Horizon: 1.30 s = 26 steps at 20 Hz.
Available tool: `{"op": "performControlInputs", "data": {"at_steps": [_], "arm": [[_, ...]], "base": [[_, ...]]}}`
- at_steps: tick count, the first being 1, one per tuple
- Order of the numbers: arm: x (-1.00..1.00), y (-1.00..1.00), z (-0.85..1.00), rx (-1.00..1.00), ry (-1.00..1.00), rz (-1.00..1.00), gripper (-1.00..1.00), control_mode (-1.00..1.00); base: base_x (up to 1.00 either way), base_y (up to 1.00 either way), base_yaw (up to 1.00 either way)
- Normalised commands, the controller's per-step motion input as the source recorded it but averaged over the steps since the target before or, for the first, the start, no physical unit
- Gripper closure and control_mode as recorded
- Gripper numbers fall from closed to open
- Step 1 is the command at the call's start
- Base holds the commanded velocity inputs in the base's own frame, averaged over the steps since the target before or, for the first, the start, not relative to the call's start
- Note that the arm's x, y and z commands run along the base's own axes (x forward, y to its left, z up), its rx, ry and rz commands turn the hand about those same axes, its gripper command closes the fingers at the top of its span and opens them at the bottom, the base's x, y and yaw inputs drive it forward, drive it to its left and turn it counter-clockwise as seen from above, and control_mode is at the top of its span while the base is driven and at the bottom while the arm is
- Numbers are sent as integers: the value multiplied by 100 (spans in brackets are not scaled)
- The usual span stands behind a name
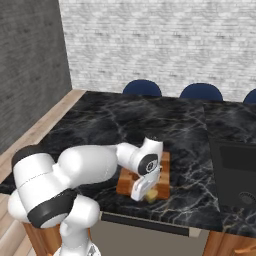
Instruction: Pick up the sponge from the counter and clean the cutting board by briefly scrubbing or pressing down on the cutting board. Once finished, release the sponge.
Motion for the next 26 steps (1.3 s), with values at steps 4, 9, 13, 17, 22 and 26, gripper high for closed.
{"op": "performControlInputs", "data": {"at_steps": [4, 9, 13, 17, 22, 26], "arm": [[0, -32, 11, 5, -7, 0, 100, -100], [31, -33, 14, 6, -1, 0, 100, -100], [44, -37, 1, 5, 0, 0, 100, -100], [43, -21, -24, 4, 2, 0, 100, -100], [35, -11, -33, 8, 0, 0, 100, -100], [19, -11, -16, 8, 0, 0, 100, -100]], "base": [[0, 0, 0], [0, 0, 0], [0, 0, 0], [0, 0, 0], [0, 0, 0], [0, 0, 0]]}}
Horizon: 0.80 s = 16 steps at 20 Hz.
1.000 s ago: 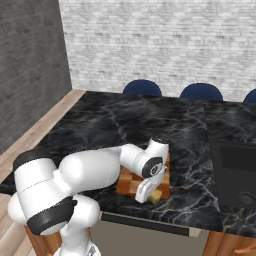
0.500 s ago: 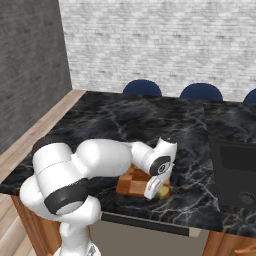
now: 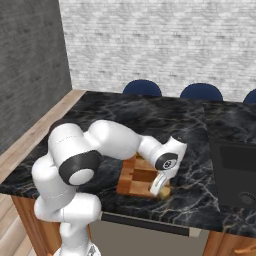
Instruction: Pick up the sponge from the counter and clean the cutting board by briefly scrubbing or pressing down on the cutting board. Once finished, release the sponge.
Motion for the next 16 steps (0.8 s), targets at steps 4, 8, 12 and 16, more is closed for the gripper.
{"op": "performControlInputs", "data": {"at_steps": [4, 8, 12, 16], "arm": [[18, -2, -14, 3, 0, 0, 100, -100], [8, 0, -17, 0, -5, -3, 100, -100], [2, 6, -12, 0, -12, -14, 100, -100], [9, 3, -1, 0, -9, -24, 100, -100]], "base": [[0, 0, 0], [0, 0, 0], [0, 0, 0], [0, 0, 0]]}}
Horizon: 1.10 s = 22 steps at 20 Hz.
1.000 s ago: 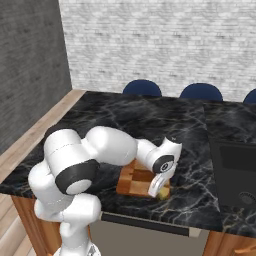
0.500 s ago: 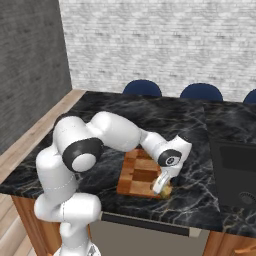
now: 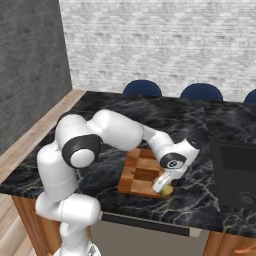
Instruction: Pick up the sponge from the counter and clean the cutting board by briefly scrubbing or pressing down on the cutting board. Once finished, release the sponge.
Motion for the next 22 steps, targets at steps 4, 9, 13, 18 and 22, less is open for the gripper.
{"op": "performControlInputs", "data": {"at_steps": [4, 9, 13, 18, 22], "arm": [[30, 10, -1, -5, 0, -20, 100, -100], [49, 14, -5, -9, 2, -10, 100, -100], [52, 13, -6, -5, 1, -5, 100, -100], [63, 3, -4, -1, 4, 0, 100, -100], [69, -2, 0, 0, 3, 0, 100, -100]], "base": [[0, 0, 0], [0, 0, 0], [0, 0, 0], [0, 0, 0], [0, 0, 0]]}}
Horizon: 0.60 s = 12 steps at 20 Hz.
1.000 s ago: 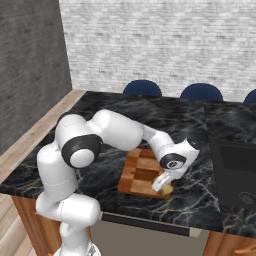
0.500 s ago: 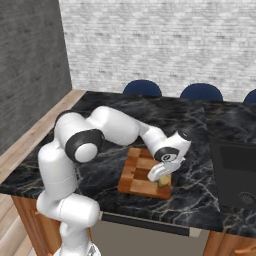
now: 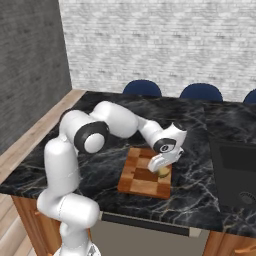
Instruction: Pick up the sponge from the counter and clean the cutting board by briefly scrubbing or pressing down on the cutting board. Once finished, release the sponge.
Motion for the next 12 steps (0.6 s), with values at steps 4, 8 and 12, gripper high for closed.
{"op": "performControlInputs", "data": {"at_steps": [4, 8, 12], "arm": [[67, -6, -3, 0, 0, 0, 100, -100], [63, -14, -8, 3, 0, 0, 100, -100], [59, -24, -7, 8, 0, 0, 100, -100]], "base": [[0, 0, 0], [0, 0, 0], [0, 0, 0]]}}
